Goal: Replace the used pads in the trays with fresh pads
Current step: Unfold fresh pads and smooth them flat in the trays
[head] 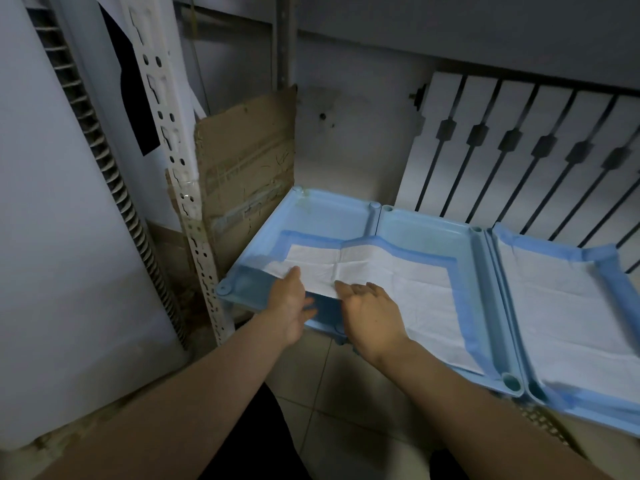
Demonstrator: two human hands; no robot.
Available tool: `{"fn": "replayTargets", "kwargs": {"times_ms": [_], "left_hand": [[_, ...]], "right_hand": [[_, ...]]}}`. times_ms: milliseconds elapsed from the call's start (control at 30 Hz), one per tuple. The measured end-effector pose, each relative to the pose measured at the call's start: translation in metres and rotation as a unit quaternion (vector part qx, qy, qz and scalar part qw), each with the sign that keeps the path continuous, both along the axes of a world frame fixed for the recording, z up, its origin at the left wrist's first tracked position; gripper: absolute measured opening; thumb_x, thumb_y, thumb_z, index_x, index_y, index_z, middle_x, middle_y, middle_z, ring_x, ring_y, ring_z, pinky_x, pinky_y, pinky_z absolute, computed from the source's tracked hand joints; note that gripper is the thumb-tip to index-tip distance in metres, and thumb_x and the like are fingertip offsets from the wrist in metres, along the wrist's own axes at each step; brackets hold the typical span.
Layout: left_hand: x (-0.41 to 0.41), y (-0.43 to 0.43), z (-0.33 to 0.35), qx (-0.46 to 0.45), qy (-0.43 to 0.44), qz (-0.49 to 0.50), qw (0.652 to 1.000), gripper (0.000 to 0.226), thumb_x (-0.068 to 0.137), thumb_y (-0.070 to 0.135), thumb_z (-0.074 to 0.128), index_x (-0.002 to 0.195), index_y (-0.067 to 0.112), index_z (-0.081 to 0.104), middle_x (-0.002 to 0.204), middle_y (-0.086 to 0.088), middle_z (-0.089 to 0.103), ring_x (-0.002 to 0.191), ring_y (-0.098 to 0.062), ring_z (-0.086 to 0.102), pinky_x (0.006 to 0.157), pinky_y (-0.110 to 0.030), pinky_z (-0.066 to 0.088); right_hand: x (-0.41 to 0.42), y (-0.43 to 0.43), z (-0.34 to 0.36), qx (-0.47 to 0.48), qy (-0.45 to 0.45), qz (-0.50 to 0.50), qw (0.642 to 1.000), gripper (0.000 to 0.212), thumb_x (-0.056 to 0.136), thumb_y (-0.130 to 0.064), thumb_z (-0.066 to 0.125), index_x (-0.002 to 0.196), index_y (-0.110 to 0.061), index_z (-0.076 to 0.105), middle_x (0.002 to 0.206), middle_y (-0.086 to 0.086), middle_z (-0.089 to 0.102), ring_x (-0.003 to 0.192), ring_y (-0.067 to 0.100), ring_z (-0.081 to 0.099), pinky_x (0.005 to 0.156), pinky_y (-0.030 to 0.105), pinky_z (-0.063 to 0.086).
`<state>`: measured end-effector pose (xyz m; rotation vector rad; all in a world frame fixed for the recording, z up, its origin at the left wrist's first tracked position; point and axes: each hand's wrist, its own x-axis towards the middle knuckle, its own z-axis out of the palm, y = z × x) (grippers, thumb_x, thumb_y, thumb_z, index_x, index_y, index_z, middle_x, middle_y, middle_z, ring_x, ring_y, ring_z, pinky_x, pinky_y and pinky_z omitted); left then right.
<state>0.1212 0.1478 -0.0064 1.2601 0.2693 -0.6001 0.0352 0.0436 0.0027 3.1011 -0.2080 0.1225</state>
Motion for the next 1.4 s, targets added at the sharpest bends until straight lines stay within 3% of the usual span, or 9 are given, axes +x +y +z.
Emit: {"fn": "replayTargets", "kwargs": {"times_ms": [200,367,567,700,900,1033,1133,1333,1400], "left_hand": [[0.008,-0.005,0.022,-0.062,-0.098,0.004,0.993,0.031,0.104,0.029,0.036,0.125,0.016,0.055,0.114,-0.007,0.066,0.103,-0.028,0.063,0.096,-0.05,0.049],[0.018,-0.007,0.064,-0.055,-0.173,-0.057,0.982,0.024,0.102,0.024,0.043,0.103,0.015,0.065,0.102,-0.007,0.07,0.098,-0.029,0.064,0.092,-0.046,0.047],[0.021,-0.014,0.136,-0.056,-0.227,-0.107,0.966,0.024,0.099,0.018,0.046,0.108,0.01,0.066,0.117,-0.011,0.069,0.109,-0.028,0.064,0.099,-0.043,0.048],[0.016,-0.017,0.187,-0.071,-0.256,-0.136,0.954,0.019,0.097,0.018,0.047,0.098,0.016,0.066,0.11,-0.01,0.071,0.106,-0.03,0.066,0.099,-0.046,0.048],[0.005,-0.015,0.246,-0.097,-0.296,-0.183,0.933,0.013,0.095,0.018,0.049,0.102,0.022,0.06,0.094,-0.008,0.074,0.101,-0.031,0.067,0.094,-0.05,0.05],[-0.001,-0.014,0.266,-0.093,-0.319,-0.206,0.92,0.023,0.092,0.022,0.053,0.115,0.023,0.055,0.106,-0.012,0.071,0.103,-0.033,0.066,0.093,-0.053,0.05],[-0.001,-0.012,0.276,-0.089,-0.328,-0.212,0.916,0.036,0.09,0.024,0.055,0.125,0.023,0.052,0.115,-0.014,0.067,0.105,-0.033,0.066,0.093,-0.053,0.05],[-0.004,-0.006,0.287,-0.068,-0.342,-0.192,0.917,0.027,0.091,0.023,0.053,0.117,0.021,0.057,0.109,-0.014,0.07,0.101,-0.033,0.067,0.089,-0.052,0.052],[-0.006,-0.005,0.289,-0.053,-0.346,-0.167,0.922,0.024,0.092,0.025,0.053,0.115,0.021,0.058,0.106,-0.013,0.071,0.099,-0.033,0.067,0.089,-0.051,0.052]], "right_hand": [[-0.016,-0.007,-0.011,0.133,-0.014,0.048,0.99,0.042,0.099,-0.035,0.047,0.14,-0.026,0.042,0.125,0.004,0.062,0.108,0.023,0.058,0.099,0.032,0.045],[-0.033,-0.031,0.01,0.315,-0.033,-0.013,0.948,0.064,0.094,-0.064,0.028,0.147,-0.028,0.038,0.145,-0.006,0.048,0.13,0.017,0.047,0.111,0.033,0.035],[-0.024,-0.08,0.054,0.457,-0.129,-0.146,0.868,0.073,0.092,-0.054,0.051,0.152,-0.021,0.026,0.156,-0.002,0.031,0.141,0.017,0.033,0.115,0.036,0.028],[-0.022,-0.106,0.094,0.548,-0.198,-0.179,0.793,0.089,0.084,-0.052,0.066,0.153,-0.02,0.02,0.155,0.0,0.032,0.139,0.019,0.035,0.11,0.035,0.032],[-0.037,-0.132,0.14,0.585,-0.245,-0.209,0.744,0.116,0.067,-0.064,0.073,0.155,-0.021,0.011,0.158,0.004,0.026,0.141,0.025,0.032,0.112,0.045,0.029],[-0.05,-0.141,0.152,0.645,-0.21,-0.197,0.707,0.133,0.045,-0.08,0.075,0.149,-0.011,0.029,0.151,0.006,0.039,0.133,0.025,0.043,0.115,0.047,0.026],[-0.06,-0.141,0.16,0.697,-0.201,-0.153,0.671,0.092,0.048,-0.071,0.077,0.119,-0.015,0.06,0.123,0.003,0.061,0.108,0.019,0.057,0.114,0.045,0.026],[-0.07,-0.142,0.178,0.771,-0.3,-0.107,0.552,0.046,0.071,-0.028,0.081,0.11,-0.01,0.067,0.107,0.008,0.073,0.099,0.026,0.069,0.085,0.037,0.052],[-0.076,-0.142,0.188,0.763,-0.339,-0.094,0.543,0.04,0.072,-0.018,0.081,0.108,-0.007,0.069,0.102,0.008,0.075,0.093,0.025,0.071,0.081,0.035,0.054]]}}
